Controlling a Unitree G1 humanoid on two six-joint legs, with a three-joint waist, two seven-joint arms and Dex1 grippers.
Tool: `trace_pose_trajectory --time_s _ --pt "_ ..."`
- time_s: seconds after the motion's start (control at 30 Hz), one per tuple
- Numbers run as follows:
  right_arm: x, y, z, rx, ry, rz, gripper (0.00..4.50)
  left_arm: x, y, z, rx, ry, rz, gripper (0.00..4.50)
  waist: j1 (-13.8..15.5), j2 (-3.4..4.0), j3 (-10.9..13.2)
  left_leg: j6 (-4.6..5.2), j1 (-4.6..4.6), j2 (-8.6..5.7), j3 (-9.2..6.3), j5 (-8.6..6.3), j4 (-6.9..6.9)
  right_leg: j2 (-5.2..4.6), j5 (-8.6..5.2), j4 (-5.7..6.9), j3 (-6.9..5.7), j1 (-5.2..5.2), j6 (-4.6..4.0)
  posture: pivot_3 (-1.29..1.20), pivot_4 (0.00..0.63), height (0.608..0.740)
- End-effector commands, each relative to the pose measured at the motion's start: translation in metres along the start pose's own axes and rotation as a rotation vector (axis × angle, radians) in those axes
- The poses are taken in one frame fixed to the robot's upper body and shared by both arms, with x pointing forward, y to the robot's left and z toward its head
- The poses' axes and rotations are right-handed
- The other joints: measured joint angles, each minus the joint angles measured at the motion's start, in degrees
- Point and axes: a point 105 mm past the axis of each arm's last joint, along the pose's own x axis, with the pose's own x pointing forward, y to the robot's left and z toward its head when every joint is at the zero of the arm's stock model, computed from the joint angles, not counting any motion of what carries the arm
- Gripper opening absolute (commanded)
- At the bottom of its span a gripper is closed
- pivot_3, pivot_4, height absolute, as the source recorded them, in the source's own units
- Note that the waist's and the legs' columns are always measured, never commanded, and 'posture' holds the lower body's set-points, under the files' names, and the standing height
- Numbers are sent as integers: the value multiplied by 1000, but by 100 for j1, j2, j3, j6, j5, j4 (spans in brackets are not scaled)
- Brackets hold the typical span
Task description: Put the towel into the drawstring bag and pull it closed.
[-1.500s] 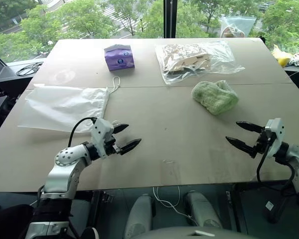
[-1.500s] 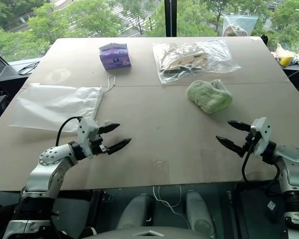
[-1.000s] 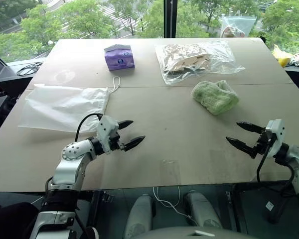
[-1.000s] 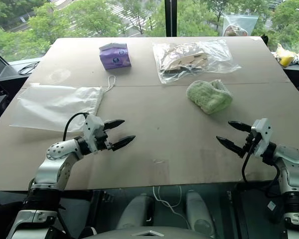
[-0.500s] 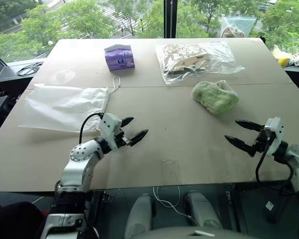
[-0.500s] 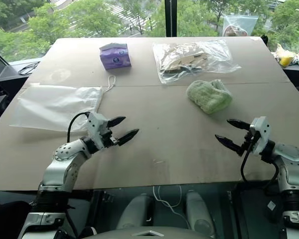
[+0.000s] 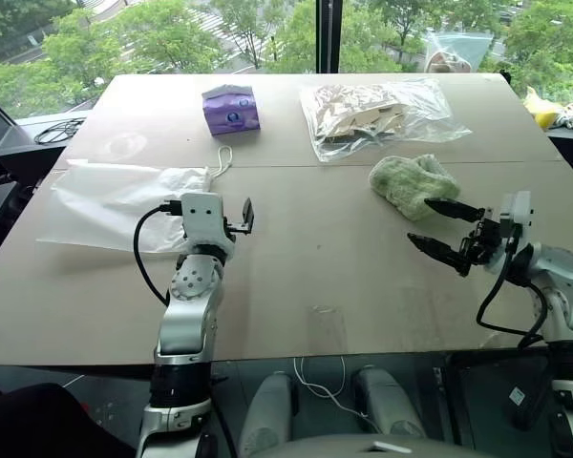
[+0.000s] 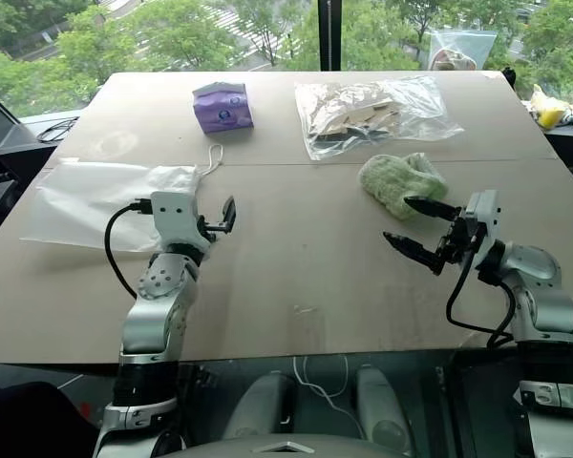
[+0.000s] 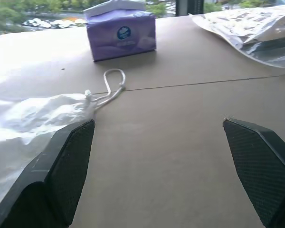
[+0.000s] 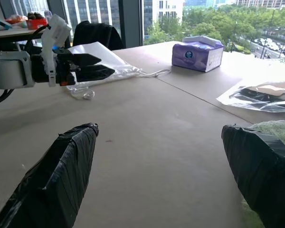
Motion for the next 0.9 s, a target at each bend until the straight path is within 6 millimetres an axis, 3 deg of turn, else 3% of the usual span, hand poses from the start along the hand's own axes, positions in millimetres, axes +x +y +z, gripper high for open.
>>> trace_pose_trajectory --time_s 0.03,0.3,0.53,0.67,0.77,0.9 --pt "4 1 12 -32 -36 22 4474 4 28 -6 46 45 134 4448 -10 0 0 0 1 0 1 0 0 0 0 0 0 0 0 0 150 740" --pt "6 0 11 -36 -42 13 4474 12 41 -25 129 125 147 4448 1 0 0 0 -1 -1 0 0 0 0 0 0 -2 0 0 0 150 740" --pt "2 0 10 -38 -36 -3 4474 16 60 -33 106 163 214 4448 -9 0 0 0 0 -2 -2 0 -1 -1 0 1 -3 0 0 0 150 740" --pt "-1 -1 10 -43 -36 -17 4474 14 68 -48 17 228 253 4448 -12 0 0 0 1 -2 -2 0 -1 -1 1 2 -3 0 0 0 150 740" --pt "-2 -1 9 -45 -36 -26 4500 11 71 -61 -67 279 281 3687 -16 0 -1 0 4 -1 -2 0 0 -1 1 2 -3 1 1 0 150 740" --pt "-3 -2 9 -53 -38 -42 4500 8 72 -71 -116 317 284 1847 -27 3 -3 0 10 -1 -1 0 -1 -1 1 3 -3 6 1 0 150 740"
